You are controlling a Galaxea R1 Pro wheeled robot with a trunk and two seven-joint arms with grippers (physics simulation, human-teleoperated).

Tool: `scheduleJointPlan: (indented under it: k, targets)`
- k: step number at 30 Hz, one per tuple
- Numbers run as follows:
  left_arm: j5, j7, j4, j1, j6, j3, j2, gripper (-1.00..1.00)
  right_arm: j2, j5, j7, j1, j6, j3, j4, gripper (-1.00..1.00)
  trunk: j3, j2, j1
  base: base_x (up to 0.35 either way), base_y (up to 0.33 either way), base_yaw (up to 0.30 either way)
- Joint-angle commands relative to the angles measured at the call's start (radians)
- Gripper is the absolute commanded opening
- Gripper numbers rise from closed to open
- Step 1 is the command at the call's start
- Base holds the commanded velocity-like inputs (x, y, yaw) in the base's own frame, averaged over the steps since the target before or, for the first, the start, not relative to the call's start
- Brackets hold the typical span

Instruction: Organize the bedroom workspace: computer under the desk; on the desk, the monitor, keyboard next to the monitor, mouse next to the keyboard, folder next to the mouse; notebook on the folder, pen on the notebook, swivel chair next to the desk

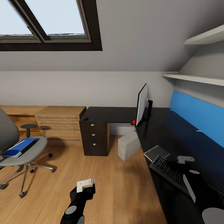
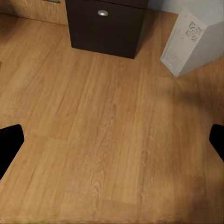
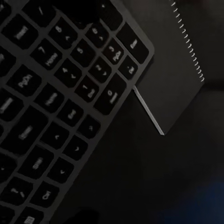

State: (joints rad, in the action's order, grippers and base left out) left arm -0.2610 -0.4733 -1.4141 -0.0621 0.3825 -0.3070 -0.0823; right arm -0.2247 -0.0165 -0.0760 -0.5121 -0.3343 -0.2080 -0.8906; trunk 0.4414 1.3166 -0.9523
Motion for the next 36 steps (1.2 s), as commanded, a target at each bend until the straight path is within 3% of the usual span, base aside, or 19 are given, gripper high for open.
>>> scheduleJointPlan:
  k: [1, 2, 5, 8, 10, 14, 23, 36]
  targets:
    - [-0.009, -0.008, 0.003, -0.001, 0.003, -0.002, 0.000, 1.00, 0.004, -0.003, -0.006, 0.009, -0.009, 0.001, -0.015, 1.00, -0.002, -0.007, 0.004, 0.000, 0.000, 0.000]
    - [-0.009, -0.008, 0.005, -0.001, 0.003, -0.002, 0.000, 1.00, 0.008, -0.003, -0.006, 0.017, -0.014, 0.006, -0.026, 1.00, -0.005, -0.014, 0.008, 0.000, 0.000, 0.000]
    - [-0.007, -0.008, 0.009, -0.001, 0.002, 0.000, 0.000, 1.00, 0.016, -0.004, -0.007, 0.041, -0.085, 0.088, -0.062, 1.00, -0.005, -0.014, 0.008, 0.000, 0.000, 0.000]
    - [-0.006, -0.008, 0.009, -0.001, 0.002, 0.000, 0.001, 1.00, 0.018, -0.005, -0.007, 0.046, -0.112, 0.137, -0.069, 1.00, -0.005, -0.014, 0.008, 0.000, 0.000, 0.000]
    - [-0.005, -0.008, 0.009, -0.001, -0.001, -0.003, 0.001, 1.00, 0.020, -0.006, -0.007, 0.050, -0.134, 0.216, -0.073, 1.00, -0.005, -0.014, 0.008, 0.000, 0.000, 0.000]
    - [-0.004, -0.007, 0.009, -0.001, -0.003, -0.004, 0.001, 1.00, 0.021, -0.006, -0.005, 0.052, -0.140, 0.254, -0.069, 1.00, -0.005, -0.014, 0.008, -0.127, 0.000, 0.000]
    - [-0.003, -0.008, 0.008, -0.001, -0.004, -0.004, 0.001, 1.00, 0.022, -0.008, -0.005, 0.052, -0.135, 0.274, -0.048, 1.00, -0.005, -0.014, 0.008, -0.233, -0.062, 0.000]
    - [-0.003, -0.008, 0.007, -0.001, -0.004, -0.007, 0.001, 1.00, 0.020, -0.040, -0.001, 0.052, -0.132, 0.275, -0.044, 1.00, -0.005, -0.014, 0.008, -0.027, -0.010, 0.000]
